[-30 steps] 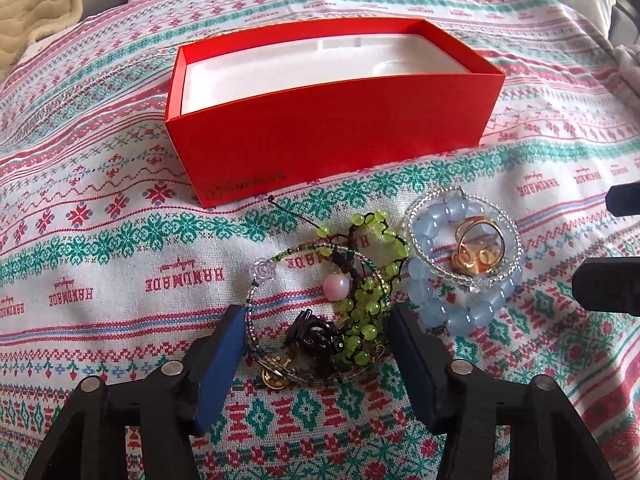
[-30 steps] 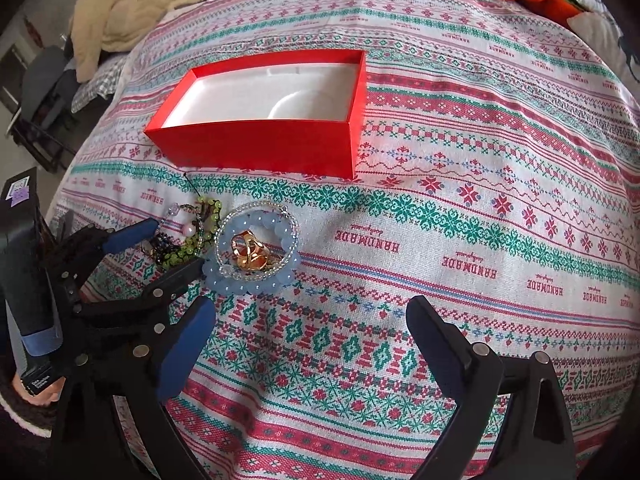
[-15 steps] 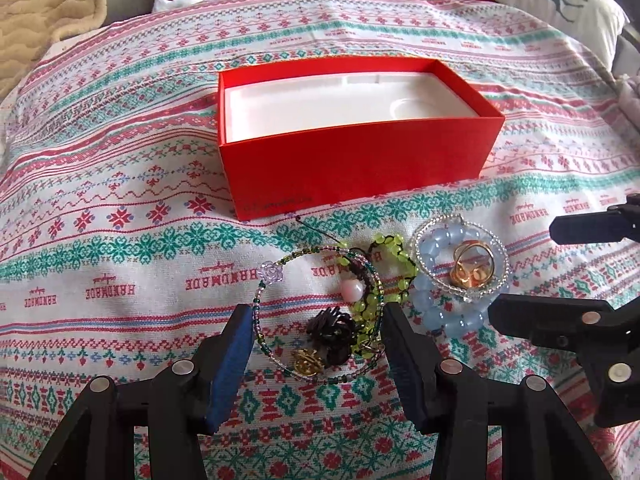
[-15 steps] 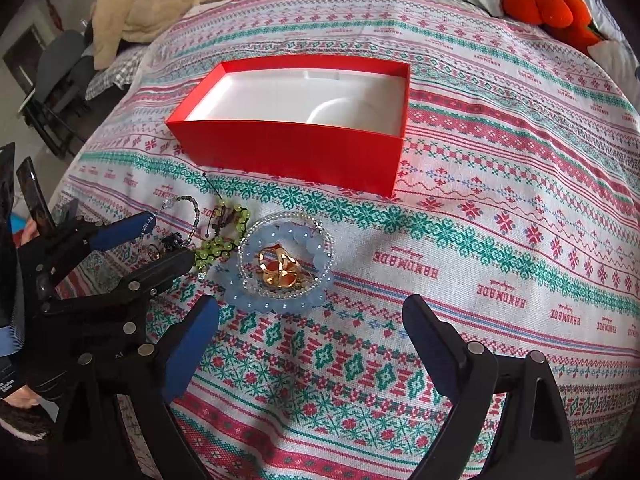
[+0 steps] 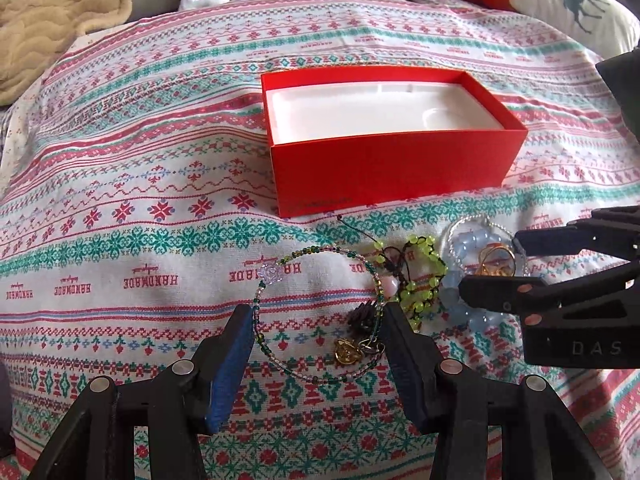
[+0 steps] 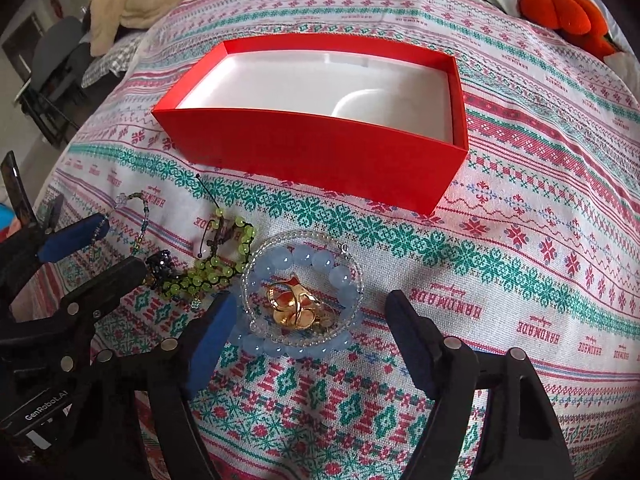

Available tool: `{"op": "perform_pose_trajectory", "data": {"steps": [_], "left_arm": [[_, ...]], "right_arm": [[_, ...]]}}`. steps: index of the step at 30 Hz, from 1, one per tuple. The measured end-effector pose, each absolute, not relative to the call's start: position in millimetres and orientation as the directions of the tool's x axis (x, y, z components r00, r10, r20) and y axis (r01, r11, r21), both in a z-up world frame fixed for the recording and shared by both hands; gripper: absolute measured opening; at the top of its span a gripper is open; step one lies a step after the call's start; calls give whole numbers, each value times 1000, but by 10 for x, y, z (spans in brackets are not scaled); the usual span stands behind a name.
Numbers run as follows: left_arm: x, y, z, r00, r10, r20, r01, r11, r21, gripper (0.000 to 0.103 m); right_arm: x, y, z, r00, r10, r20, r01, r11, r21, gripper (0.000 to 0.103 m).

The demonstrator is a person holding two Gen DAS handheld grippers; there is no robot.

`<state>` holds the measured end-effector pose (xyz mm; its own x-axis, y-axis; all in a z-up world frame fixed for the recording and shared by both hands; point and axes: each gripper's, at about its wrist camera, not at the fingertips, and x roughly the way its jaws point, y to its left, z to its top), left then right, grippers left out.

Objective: Organize jewelry
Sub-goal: 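Grasp the green-purple seed-bead bracelet with the left tool while the right tool grasps the clear crystal bracelet, then lower both held bracelets into the red box and open both tools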

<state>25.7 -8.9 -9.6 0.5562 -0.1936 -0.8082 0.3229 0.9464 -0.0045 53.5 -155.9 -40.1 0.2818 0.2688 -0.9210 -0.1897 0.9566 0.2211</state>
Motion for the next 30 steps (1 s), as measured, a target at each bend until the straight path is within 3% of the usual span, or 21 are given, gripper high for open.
{"op": "perform_pose_trajectory", "data": {"steps": [1,5,17,30], "left_arm": [[259,-85,-98,556,-193,-809,323,946,-5,55],[263,-58,-101,557,-188,-809,317,948,-2,55],[230,-3,134,583,-206,-786,324,946,-8,55],[313,-147,474,625,-163,-764,335,939,74,55]], "right_arm": [[549,-1553,-403,280,263,-923,-191,958,214,61],[568,-1535,-400,283,266,-922,-202,956,214,58],[454,-1684,-110,323,282,-903,-194,954,229,57],[407,-1722,335,412,306,-858,-186,950,249,57]]}}
